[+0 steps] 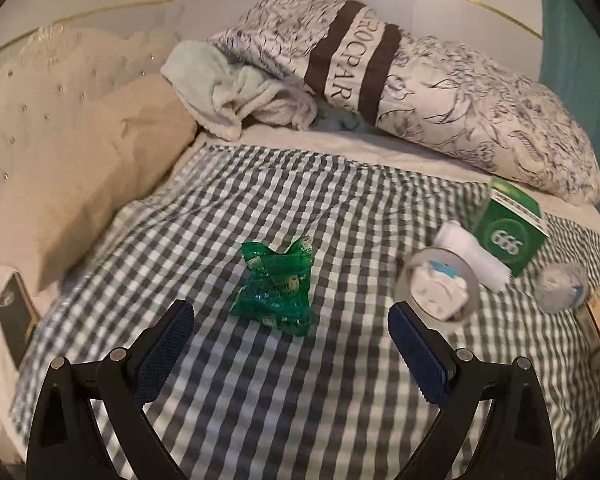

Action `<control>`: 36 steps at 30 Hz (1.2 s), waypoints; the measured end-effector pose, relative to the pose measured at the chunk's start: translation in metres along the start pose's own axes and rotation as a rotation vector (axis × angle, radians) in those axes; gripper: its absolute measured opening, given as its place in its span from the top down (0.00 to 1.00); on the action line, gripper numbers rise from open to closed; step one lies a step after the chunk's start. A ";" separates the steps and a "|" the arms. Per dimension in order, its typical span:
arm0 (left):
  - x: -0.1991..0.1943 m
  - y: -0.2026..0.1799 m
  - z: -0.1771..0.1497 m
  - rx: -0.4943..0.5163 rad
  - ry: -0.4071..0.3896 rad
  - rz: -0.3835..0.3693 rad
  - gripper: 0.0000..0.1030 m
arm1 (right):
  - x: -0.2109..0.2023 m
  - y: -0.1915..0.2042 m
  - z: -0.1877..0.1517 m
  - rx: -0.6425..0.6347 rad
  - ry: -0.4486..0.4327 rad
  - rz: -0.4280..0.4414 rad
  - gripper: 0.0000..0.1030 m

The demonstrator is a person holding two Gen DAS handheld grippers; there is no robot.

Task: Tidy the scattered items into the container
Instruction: 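Lower the left tool onto the green foil packet and close on it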

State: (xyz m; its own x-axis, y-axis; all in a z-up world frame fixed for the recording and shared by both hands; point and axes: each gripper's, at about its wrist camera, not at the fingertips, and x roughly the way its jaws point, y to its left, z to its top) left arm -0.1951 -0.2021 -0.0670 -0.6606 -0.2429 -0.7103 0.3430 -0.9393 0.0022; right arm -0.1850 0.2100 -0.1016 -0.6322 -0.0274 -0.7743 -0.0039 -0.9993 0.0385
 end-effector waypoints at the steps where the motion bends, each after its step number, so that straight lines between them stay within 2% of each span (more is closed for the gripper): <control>1: 0.004 0.000 0.000 0.001 -0.001 0.006 0.03 | 0.006 -0.001 0.000 -0.009 -0.002 -0.014 0.65; 12: 0.048 -0.008 -0.003 0.094 0.023 0.035 0.03 | 0.047 -0.001 0.005 -0.015 0.030 0.002 0.68; 15: 0.058 -0.003 -0.003 0.067 0.035 0.076 0.03 | 0.049 0.001 0.005 -0.030 0.024 -0.012 0.74; 17: 0.065 -0.001 -0.003 0.054 0.049 0.079 0.03 | 0.048 0.002 0.005 -0.037 0.014 -0.022 0.86; 20: 0.075 0.002 -0.002 0.052 0.060 0.103 0.03 | 0.044 0.003 0.003 -0.036 -0.006 -0.013 0.91; 23: 0.084 0.005 0.001 0.047 0.057 0.133 0.03 | 0.045 0.003 0.000 -0.046 -0.008 -0.012 0.92; 24: 0.087 0.005 0.002 0.054 0.055 0.139 0.10 | 0.045 0.002 -0.001 -0.042 -0.008 -0.009 0.92; 25: 0.089 0.006 0.003 0.056 0.047 0.144 0.31 | 0.045 0.001 -0.001 -0.040 -0.007 -0.007 0.92; 27: 0.098 0.009 0.004 0.040 0.085 0.125 0.58 | 0.043 0.000 -0.001 -0.041 -0.009 -0.004 0.92; 32: 0.090 0.011 0.004 0.029 0.073 0.132 0.63 | 0.037 -0.001 -0.003 -0.030 -0.007 0.011 0.93; 36: 0.078 0.010 0.001 0.036 0.093 0.096 0.64 | 0.030 0.000 -0.006 -0.035 0.001 0.024 0.94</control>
State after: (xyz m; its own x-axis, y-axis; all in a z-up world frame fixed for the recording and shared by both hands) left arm -0.2442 -0.2304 -0.1216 -0.5603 -0.3104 -0.7679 0.3763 -0.9213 0.0979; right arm -0.1998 0.2086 -0.1284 -0.6312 -0.0517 -0.7739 0.0389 -0.9986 0.0350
